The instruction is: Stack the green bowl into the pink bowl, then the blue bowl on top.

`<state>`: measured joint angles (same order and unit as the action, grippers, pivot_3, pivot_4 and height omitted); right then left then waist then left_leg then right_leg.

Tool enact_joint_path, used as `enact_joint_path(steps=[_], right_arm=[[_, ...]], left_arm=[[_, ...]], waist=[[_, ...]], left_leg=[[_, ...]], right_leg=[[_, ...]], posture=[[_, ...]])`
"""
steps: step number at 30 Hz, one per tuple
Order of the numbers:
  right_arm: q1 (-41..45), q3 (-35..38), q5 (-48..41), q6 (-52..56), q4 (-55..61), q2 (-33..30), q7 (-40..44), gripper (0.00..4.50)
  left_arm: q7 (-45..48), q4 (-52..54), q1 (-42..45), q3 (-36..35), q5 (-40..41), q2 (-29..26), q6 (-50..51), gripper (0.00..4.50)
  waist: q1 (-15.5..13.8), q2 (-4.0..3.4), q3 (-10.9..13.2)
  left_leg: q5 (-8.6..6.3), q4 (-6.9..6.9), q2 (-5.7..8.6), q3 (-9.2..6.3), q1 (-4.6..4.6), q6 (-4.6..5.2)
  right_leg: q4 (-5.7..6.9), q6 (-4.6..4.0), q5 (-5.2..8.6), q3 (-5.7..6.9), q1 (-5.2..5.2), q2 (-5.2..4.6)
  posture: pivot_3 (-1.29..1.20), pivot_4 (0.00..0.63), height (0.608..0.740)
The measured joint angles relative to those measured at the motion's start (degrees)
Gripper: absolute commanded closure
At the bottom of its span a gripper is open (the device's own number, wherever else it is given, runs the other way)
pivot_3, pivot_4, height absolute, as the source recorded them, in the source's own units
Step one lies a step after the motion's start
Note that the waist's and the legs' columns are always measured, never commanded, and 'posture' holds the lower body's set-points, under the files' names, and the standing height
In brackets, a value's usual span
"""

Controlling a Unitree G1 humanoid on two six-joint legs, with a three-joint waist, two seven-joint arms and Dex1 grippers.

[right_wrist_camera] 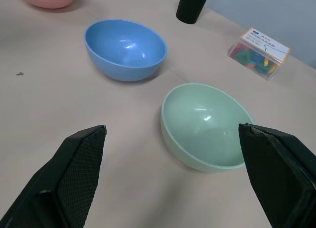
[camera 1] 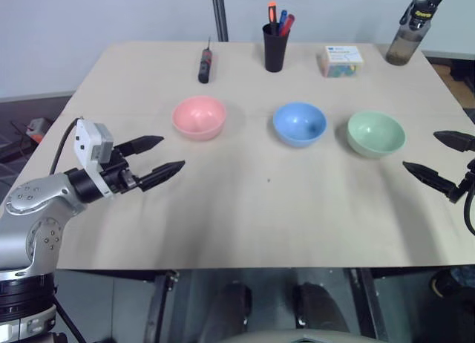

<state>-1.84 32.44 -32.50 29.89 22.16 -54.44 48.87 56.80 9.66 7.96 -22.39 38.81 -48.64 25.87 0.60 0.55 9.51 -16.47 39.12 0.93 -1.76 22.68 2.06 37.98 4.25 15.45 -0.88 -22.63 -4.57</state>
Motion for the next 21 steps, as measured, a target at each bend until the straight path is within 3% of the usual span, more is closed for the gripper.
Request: enact_joint_path(steps=[3, 9, 11, 16, 21], right_arm=[[0.6, -0.8, 0.8, 1.0, 0.5, 0.0, -1.4, 0.02], [6.8, -10.0, 2.9, 4.0, 1.6, 0.3, -5.8, 0.02], [15.2, -18.3, 7.0, 4.0, -3.1, 3.7, -9.2, 0.02], [22.5, -28.0, 14.1, 2.2, -13.8, 7.2, -10.7, 0.02], [26.2, -31.4, 16.7, -4.9, -18.5, 11.6, -8.8, 0.02]], left_arm=[[0.3, 0.0, 0.2, 0.1, 0.0, 0.0, 0.1, 0.06], [2.5, 1.3, 3.0, 2.0, 1.9, 1.1, 0.1, 0.06], [4.5, 3.4, 4.9, 4.5, 3.2, 2.6, 0.1, 0.06], [5.0, 6.4, 7.0, 7.2, 4.0, 3.7, 0.0, 0.06], [-6.2, 6.4, 9.8, 10.6, -6.8, 5.8, -1.7, 0.06]], waist=[[0.0, 0.00, 0.0], [0.1, 0.00, 0.0], [0.3, 0.05, 0.0], [0.1, 0.02, 0.0], [0.1, 0.02, 0.0]], left_leg=[[0.00, 0.00, 0.00, 0.00, 0.00, 0.00], [0.06, -0.01, -0.01, 0.01, 0.03, -0.10], [0.12, 0.02, 0.01, 0.06, 0.05, -0.20], [0.13, 0.01, 0.03, 0.05, 0.11, -0.23], [0.13, 0.00, 0.04, 0.03, 0.13, -0.23]], right_leg=[[0.01, 0.00, 0.00, 0.00, -0.01, 0.00], [-0.01, 0.00, 0.00, -0.01, -0.05, 0.00], [-0.01, 0.00, 0.00, -0.04, -0.07, -0.01], [-0.02, -0.01, 0.00, -0.02, -0.12, -0.01], [-0.01, 0.00, 0.00, -0.01, -0.15, 0.02]], posture=[[0.00, 0.150, 0.740], [0.00, 0.150, 0.740], [0.00, 0.150, 0.740], [0.00, 0.150, 0.740], [0.00, 0.150, 0.740]])
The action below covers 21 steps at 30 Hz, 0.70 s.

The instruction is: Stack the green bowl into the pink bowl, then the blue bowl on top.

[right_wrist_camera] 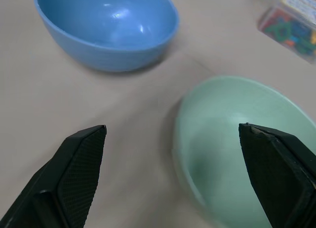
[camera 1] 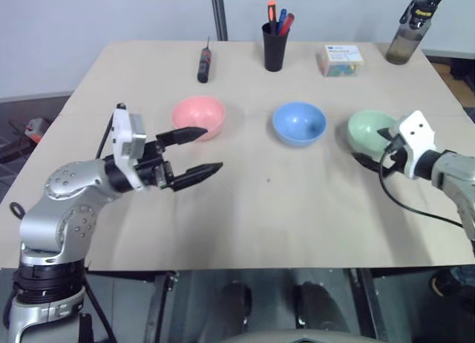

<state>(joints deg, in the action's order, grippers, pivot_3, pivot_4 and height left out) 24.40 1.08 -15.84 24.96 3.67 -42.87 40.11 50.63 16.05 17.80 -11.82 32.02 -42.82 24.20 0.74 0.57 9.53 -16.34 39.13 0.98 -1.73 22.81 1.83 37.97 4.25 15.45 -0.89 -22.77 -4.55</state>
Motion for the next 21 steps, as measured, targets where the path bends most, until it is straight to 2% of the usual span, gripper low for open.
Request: enact_joint_path(steps=[3, 4, 10, 12, 13, 15, 18, 21], right_arm=[[-1.2, 0.6, -3.7, -4.8, 2.8, 3.0, 4.6, 0.02], [-2.1, 0.7, -6.2, -5.5, 6.2, 4.1, 6.8, 0.02], [-3.3, 0.6, -8.8, -6.5, 13.0, 5.5, 8.7, 0.02], [-3.3, 0.6, -8.8, -6.5, 13.3, 5.5, 8.5, 0.02], [-4.1, 1.0, -8.8, -6.4, 14.0, 5.5, 8.1, 0.02], [-4.6, 1.2, -8.8, -6.3, 14.6, 5.5, 8.0, 0.02], [-6.3, 1.7, -9.2, -5.2, 17.6, 5.3, 7.1, 0.00], [-8.0, 2.5, -9.9, -4.9, 20.0, 4.9, 6.6, 0.00]], left_arm=[[-8.6, -1.2, 2.0, 4.4, -10.3, -0.8, 1.4, 0.06], [-11.0, -1.9, 4.1, 8.0, -15.0, -1.8, 3.1, 0.06], [-12.7, -9.7, 14.9, 21.1, -28.5, -2.6, 5.5, 0.06], [-12.7, -11.3, 15.8, 22.6, -30.0, -2.5, 5.4, 0.06], [-12.5, -16.5, 18.5, 26.8, -34.6, -1.6, 3.7, 0.06], [-12.3, -19.3, 19.9, 29.0, -36.7, -1.2, 2.5, 0.06], [-12.1, -26.1, 23.6, 32.1, -40.5, 1.3, 0.4, 0.84], [-12.1, -30.7, 25.9, 32.6, -42.3, 3.3, -1.7, 2.14]], waist=[[-0.1, 0.00, 0.0], [-0.1, 0.01, 0.0], [-0.2, 0.02, 0.0], [-0.2, 0.02, 0.0], [0.0, 0.02, 0.0], [-0.1, 0.02, 0.0], [-0.1, 0.03, 0.0], [-0.1, 0.04, 0.0]], left_leg=[[-0.01, -0.01, 0.03, -0.04, 0.04, 0.02], [-0.02, 0.00, 0.04, -0.06, 0.06, 0.04], [0.00, 0.05, 0.24, -0.11, 0.04, 0.02], [0.00, 0.04, 0.29, -0.11, 0.04, 0.01], [0.01, 0.02, 0.30, -0.11, 0.06, 0.00], [0.01, 0.02, 0.31, -0.10, 0.09, -0.01], [0.00, 0.06, 0.33, -0.11, 0.12, 0.00], [0.00, 0.06, 0.34, -0.12, 0.13, 0.00]], right_leg=[[0.00, 0.00, 0.00, 0.02, 0.00, 0.01], [0.01, 0.01, 0.00, 0.04, 0.00, 0.01], [0.02, 0.02, 0.00, 0.08, 0.04, -0.02], [0.02, 0.02, 0.00, 0.09, 0.02, 0.00], [0.06, 0.01, 0.00, 0.09, -0.03, 0.03], [0.05, 0.01, 0.00, 0.08, -0.04, 0.04], [0.04, 0.02, 0.00, 0.09, -0.04, 0.00], [0.04, 0.02, 0.00, 0.10, -0.04, -0.02]], posture=[[0.00, 0.150, 0.740], [0.00, 0.150, 0.740], [0.00, 0.150, 0.740], [0.00, 0.150, 0.740], [0.00, 0.150, 0.740], [0.00, 0.150, 0.740], [0.00, 0.150, 0.740], [0.00, 0.150, 0.740]])
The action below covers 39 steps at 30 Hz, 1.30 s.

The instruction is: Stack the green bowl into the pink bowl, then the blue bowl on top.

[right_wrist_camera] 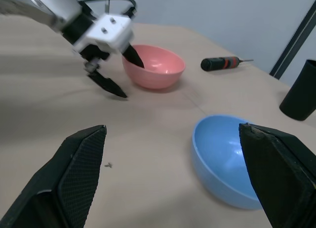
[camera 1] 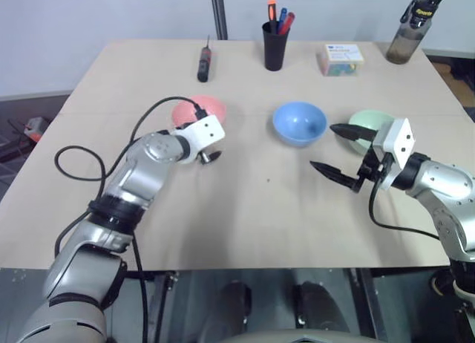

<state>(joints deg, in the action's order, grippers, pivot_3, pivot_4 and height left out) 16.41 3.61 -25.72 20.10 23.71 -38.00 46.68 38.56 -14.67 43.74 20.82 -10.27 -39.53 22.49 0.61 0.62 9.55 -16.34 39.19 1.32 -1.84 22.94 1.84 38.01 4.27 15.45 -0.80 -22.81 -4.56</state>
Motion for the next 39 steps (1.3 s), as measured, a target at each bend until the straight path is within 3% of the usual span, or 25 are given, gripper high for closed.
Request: enact_joint_path(steps=[6, 7, 10, 17, 25, 30, 33, 37, 39], right_arm=[[-3.0, 2.0, -0.1, 0.9, 2.6, -0.3, -2.0, 0.00], [-3.7, 2.1, -0.1, 1.0, 3.0, -0.3, -2.3, 0.00], [-4.4, 2.2, -0.2, 1.0, 3.7, -0.4, -2.5, 0.00], [-9.7, 5.0, 0.4, 0.8, 4.5, -2.8, -2.1, 0.00], [-9.2, 5.1, 0.8, 0.7, 4.4, -2.8, -2.1, 0.00], [-9.1, 4.7, 2.0, 0.8, 3.2, -2.7, -2.4, 0.00], [-8.3, 3.4, 3.2, 2.4, 1.7, -2.5, -3.8, 0.00], [-5.2, 1.0, 7.8, 4.4, -2.2, -3.6, -6.5, 0.00], [-2.8, -0.9, 12.0, 4.7, -6.4, -4.7, -8.1, 0.00]], left_arm=[[0.7, -4.8, 2.7, -0.1, -2.0, 1.3, -3.8, 4.27], [2.1, -4.7, 2.6, -0.1, -1.7, 1.7, -4.3, 4.39], [5.9, -2.0, 1.4, -1.2, 1.0, 1.8, -4.1, 4.39], [23.6, 21.8, -8.7, -2.7, 13.8, -1.9, -4.9, 4.39], [29.3, 25.4, -10.0, -2.1, 16.7, -1.8, -5.2, 4.39], [31.3, 25.9, -11.3, -2.2, 17.9, -1.6, -6.9, 2.77], [30.9, 25.9, -11.9, -2.3, 18.3, -0.5, -8.3, 1.40], [29.6, 26.3, -12.8, -4.4, 20.1, -0.2, -6.2, 0.03], [27.5, 27.8, -13.5, -8.4, 23.4, -0.2, -1.1, 0.03]], waist=[[0.1, 0.00, 0.0], [0.1, 0.01, 0.0], [0.1, 0.01, 0.0], [0.0, 0.01, 0.0], [0.1, 0.00, 0.0], [0.0, 0.00, 0.0], [0.0, 0.00, 0.0], [0.2, 0.00, 0.0], [0.3, 0.00, 0.0]], left_leg=[[0.00, 0.00, -0.01, 0.01, -0.01, 0.00], [0.00, 0.00, -0.02, 0.00, 0.00, 0.00], [0.00, 0.01, -0.07, -0.01, 0.01, 0.00], [0.00, 0.04, -0.19, 0.01, 0.05, 0.00], [-0.09, 0.08, -0.19, 0.02, -0.17, 0.17], [-0.07, 0.09, -0.19, 0.01, -0.13, 0.14], [-0.08, 0.09, -0.18, 0.01, -0.13, 0.14], [-0.07, 0.09, -0.19, 0.02, -0.14, 0.14], [-0.07, 0.09, -0.20, 0.03, -0.14, 0.13]], right_leg=[[0.02, 0.00, 0.00, -0.01, 0.00, 0.00], [0.01, 0.00, 0.00, 0.00, 0.00, 0.00], [0.01, 0.00, 0.00, 0.00, 0.00, -0.01], [0.05, 0.00, 0.00, -0.04, -0.06, -0.06], [0.06, 0.00, 0.00, -0.04, 0.14, 0.01], [0.03, 0.00, 0.00, -0.03, 0.15, 0.00], [0.04, 0.00, 0.00, -0.03, 0.15, 0.00], [0.05, 0.00, 0.00, -0.04, 0.14, 0.00], [0.07, 0.00, 0.00, -0.04, 0.12, 0.01]], posture=[[0.00, 0.150, 0.740], [0.00, 0.150, 0.740], [0.00, 0.150, 0.740], [0.00, 0.150, 0.740], [0.00, 0.150, 0.740], [0.00, 0.150, 0.740], [0.00, 0.150, 0.740], [0.00, 0.150, 0.740], [0.00, 0.150, 0.740]])
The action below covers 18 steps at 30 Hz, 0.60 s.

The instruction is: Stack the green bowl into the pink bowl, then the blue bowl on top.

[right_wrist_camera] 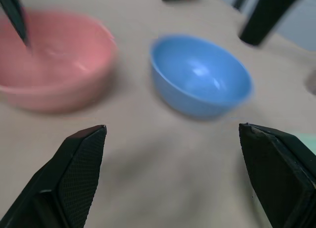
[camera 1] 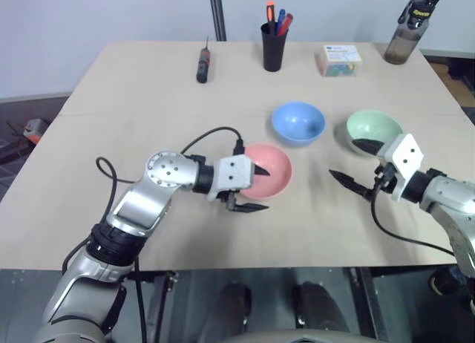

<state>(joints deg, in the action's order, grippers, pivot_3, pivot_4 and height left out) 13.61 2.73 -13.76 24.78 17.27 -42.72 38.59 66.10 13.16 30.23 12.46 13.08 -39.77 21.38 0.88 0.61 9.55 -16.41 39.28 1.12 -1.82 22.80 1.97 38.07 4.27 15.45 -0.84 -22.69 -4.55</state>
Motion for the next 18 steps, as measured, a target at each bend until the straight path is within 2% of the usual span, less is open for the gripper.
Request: enact_joint_path(steps=[6, 8, 11, 15, 18], right_arm=[[6.2, -3.0, 6.4, -0.5, -10.6, 0.1, -1.5, 0.00], [9.8, -4.8, 8.1, -0.6, -15.7, 0.6, -1.4, 0.00], [12.4, -5.8, 8.8, -0.6, -19.7, 1.7, -1.0, 0.71], [15.6, -6.9, 9.5, -0.6, -25.4, 2.4, 0.3, 2.40], [16.8, -7.2, 9.7, -0.7, -26.5, 2.7, 1.2, 3.37]], left_arm=[[-5.6, 6.2, -4.6, -11.5, 8.4, -2.5, 13.1, 0.03], [-6.7, 6.6, -7.7, -17.1, 12.8, -0.5, 13.6, 0.03], [-6.1, 6.6, -10.4, -20.5, 15.7, -0.2, 12.1, 0.00], [-4.2, 6.0, -14.1, -24.1, 18.0, -1.6, 10.0, 0.00], [-3.5, 6.0, -14.5, -25.3, 20.5, -1.6, 9.7, 0.00]], waist=[[0.1, -0.02, 0.0], [0.1, -0.02, 0.0], [-0.1, -0.01, 0.0], [-0.2, -0.03, 0.0], [-0.2, -0.03, 0.0]], left_leg=[[0.06, -0.05, -0.06, 0.03, 0.01, -0.11], [0.06, -0.04, -0.06, 0.06, -0.02, -0.11], [0.07, -0.03, -0.08, 0.02, 0.01, -0.13], [0.07, -0.05, -0.07, 0.01, 0.03, -0.13], [0.07, -0.05, -0.04, 0.02, 0.03, -0.13]], right_leg=[[-0.03, 0.00, 0.00, -0.03, -0.04, 0.01], [-0.02, 0.00, 0.00, -0.05, -0.03, -0.01], [-0.04, 0.00, 0.00, -0.01, -0.02, -0.02], [-0.07, -0.01, 0.00, 0.01, -0.04, -0.04], [-0.08, -0.01, 0.00, 0.00, -0.03, -0.07]], posture=[[0.00, 0.150, 0.740], [0.00, 0.150, 0.740], [0.00, 0.150, 0.740], [0.00, 0.150, 0.740], [0.00, 0.150, 0.740]])
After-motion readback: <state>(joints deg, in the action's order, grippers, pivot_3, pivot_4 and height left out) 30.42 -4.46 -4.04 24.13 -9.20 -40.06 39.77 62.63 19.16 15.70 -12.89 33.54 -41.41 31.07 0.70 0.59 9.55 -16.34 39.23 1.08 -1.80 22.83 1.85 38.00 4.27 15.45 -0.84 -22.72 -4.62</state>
